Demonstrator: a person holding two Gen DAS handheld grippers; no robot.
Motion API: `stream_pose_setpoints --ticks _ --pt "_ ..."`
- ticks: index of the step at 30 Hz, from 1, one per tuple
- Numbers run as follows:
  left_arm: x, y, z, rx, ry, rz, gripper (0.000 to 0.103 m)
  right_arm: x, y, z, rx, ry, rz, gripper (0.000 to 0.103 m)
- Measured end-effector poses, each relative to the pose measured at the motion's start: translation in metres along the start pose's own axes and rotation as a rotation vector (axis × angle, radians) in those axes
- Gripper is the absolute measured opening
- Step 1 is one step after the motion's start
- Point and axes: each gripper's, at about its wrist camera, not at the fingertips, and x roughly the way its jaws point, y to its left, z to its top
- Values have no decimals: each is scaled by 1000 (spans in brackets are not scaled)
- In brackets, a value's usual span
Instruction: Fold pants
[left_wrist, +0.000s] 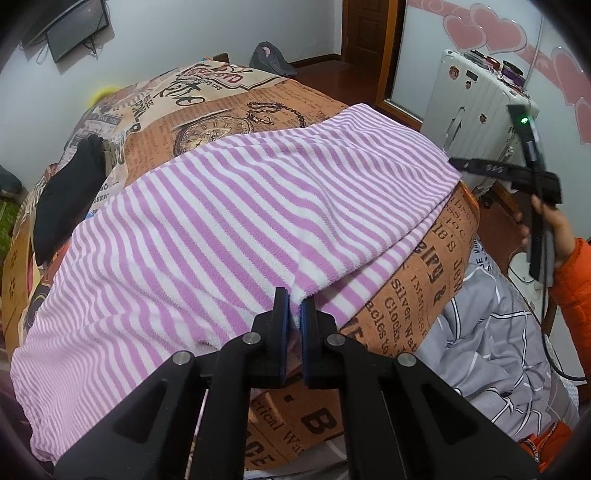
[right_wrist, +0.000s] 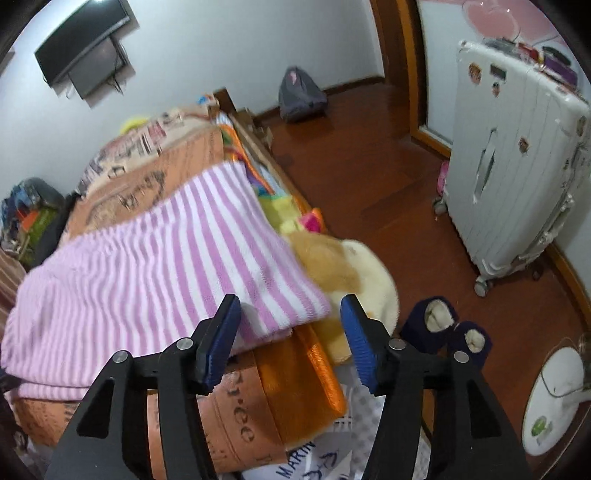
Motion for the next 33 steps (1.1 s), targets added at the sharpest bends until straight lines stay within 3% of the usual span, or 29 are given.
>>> stream_pose_setpoints --ticks 3,4,6,8,11,16,20,22,24,26,30,33 --pt "0 0 0 -6 -3 -1 4 13 2 -6 2 26 15 50" --pt "0 0 0 -8 -4 0 4 12 4 -7 -11 12 13 45" --pt "-2 1 1 -10 -9 2 4 9 8 -8 -32 -1 41 20" --pt "-7 0 2 -13 -23 -10 3 5 12 -6 -55 -11 36 9" --pt "-19 -7 1 16 -61 -17 3 -4 16 -2 -112 -59 -34 6" --pt "-8 -16 -6 35 -20 -45 3 -9 7 4 -105 -58 -63 6" --pt "-7 -15 -9 -1 -6 -67 3 -24 22 3 -140 -53 -23 6" --pt "-14 -10 -9 -23 -26 -66 3 -33 37 1 -188 -57 -12 10" --pt "-25 -2 -8 -48 -50 -51 6 -44 56 -2 -240 -68 19 25" --pt "-37 11 -9 -77 -73 -34 12 -57 76 -5 -284 -92 64 35" --pt "-54 42 -20 -135 -100 22 40 -80 123 -15 -387 -129 156 42" --pt "-63 70 -35 -183 -96 68 46 -88 154 -26 -458 -123 226 44"
